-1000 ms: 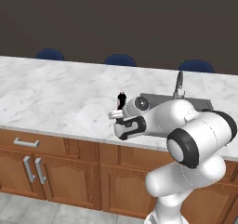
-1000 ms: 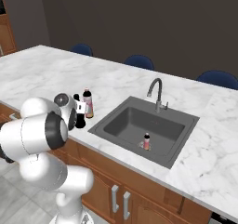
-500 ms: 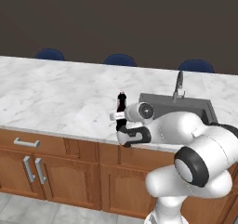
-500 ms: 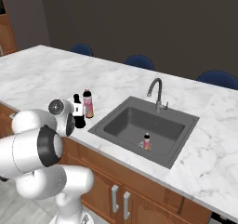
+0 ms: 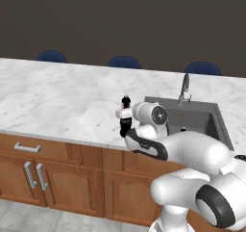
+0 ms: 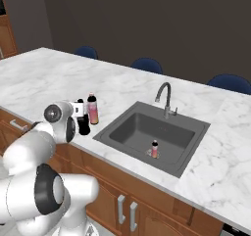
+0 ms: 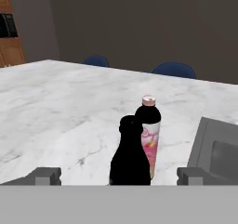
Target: Place the large bottle from the dining counter next to the other large bottle outside the sink, and place the small bottle from the dining counter next to the other small bottle inside the sink.
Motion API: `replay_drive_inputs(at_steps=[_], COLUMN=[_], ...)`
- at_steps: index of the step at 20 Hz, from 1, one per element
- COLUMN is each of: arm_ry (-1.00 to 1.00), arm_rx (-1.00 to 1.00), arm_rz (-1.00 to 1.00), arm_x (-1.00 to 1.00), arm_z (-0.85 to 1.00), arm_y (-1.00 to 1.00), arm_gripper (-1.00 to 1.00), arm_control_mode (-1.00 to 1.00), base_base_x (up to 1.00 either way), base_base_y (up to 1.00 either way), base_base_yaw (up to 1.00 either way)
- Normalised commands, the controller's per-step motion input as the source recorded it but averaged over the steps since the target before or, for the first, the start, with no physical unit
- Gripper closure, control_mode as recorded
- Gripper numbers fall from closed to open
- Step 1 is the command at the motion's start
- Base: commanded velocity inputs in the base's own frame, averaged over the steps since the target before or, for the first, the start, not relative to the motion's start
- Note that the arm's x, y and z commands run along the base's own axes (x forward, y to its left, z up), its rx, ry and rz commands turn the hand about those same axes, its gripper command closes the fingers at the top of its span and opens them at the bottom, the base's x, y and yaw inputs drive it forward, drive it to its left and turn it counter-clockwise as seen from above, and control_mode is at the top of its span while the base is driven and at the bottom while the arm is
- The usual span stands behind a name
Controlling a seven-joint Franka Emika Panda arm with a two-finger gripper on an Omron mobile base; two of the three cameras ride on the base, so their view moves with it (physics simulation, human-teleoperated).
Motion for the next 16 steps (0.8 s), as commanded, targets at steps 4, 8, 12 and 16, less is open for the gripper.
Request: replay_drive_inputs(at_steps=[4, 8, 12, 16], arm_ry=[0.00, 0.02, 0.05, 0.09], arm_rx=[0.00, 0.00, 0.00, -0.01], arm_rz=[0.02, 0.04, 0.00, 0.00], arm_x=[0.00, 0.08, 0.10, 0.04], arm_z=[0.60, 0.54, 0.34, 0.08], arm_y=[-0.08, -0.08, -0.01, 0.00], arm_gripper=[-1.00, -1.00, -1.00, -1.00], arm_control_mode=[-1.00, -1.00, -1.00, -1.00], base_base_x=[0.00, 0.00, 0.00, 0.00], base_base_y=[0.00, 0.00, 0.00, 0.00], base_base_yaw=[0.00, 0.00, 0.00, 0.00])
